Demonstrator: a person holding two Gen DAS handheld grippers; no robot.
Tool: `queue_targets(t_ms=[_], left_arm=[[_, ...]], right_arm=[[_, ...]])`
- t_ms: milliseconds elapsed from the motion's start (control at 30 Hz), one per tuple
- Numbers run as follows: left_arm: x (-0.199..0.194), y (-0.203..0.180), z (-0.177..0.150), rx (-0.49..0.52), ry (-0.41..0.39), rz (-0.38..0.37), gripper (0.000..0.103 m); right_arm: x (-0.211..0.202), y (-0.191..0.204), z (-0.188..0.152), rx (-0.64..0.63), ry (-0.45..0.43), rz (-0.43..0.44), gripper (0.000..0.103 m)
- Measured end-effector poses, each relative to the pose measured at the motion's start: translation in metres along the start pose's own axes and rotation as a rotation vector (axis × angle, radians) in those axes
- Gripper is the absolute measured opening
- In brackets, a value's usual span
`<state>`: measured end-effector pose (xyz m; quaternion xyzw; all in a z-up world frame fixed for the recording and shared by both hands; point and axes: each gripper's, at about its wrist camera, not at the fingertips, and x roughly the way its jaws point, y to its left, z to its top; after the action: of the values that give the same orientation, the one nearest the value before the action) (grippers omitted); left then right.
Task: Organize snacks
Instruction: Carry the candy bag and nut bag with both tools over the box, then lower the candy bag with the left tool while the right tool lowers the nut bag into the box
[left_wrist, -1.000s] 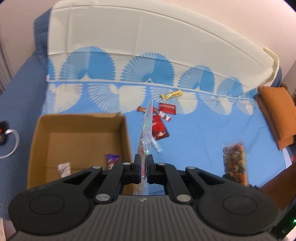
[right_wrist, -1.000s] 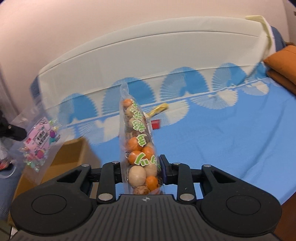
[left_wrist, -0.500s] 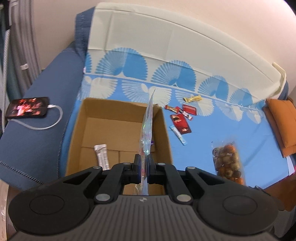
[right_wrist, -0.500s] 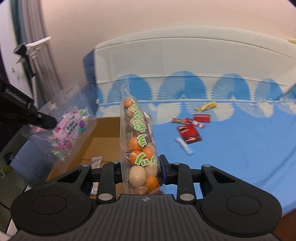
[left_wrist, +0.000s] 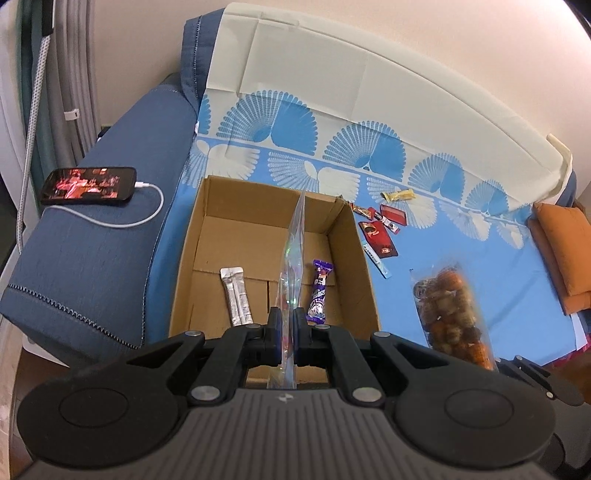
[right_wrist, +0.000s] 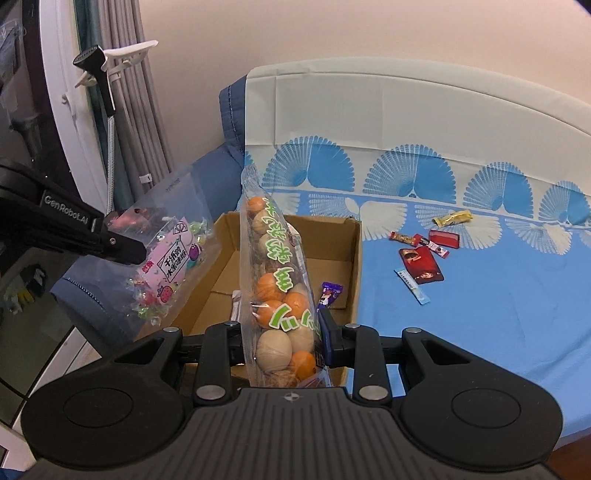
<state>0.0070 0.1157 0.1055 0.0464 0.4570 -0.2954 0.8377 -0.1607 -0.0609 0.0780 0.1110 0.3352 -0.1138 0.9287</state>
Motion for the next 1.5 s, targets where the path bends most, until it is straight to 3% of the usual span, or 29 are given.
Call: queue_targets(t_ms=[1500], left_arm=[[0.016, 0.021, -0.003, -0.034, 0.015, 0.01, 0.006]], right_arm=[[0.02, 0.011, 0.003, -0.015, 0.049, -0.024, 0.032]])
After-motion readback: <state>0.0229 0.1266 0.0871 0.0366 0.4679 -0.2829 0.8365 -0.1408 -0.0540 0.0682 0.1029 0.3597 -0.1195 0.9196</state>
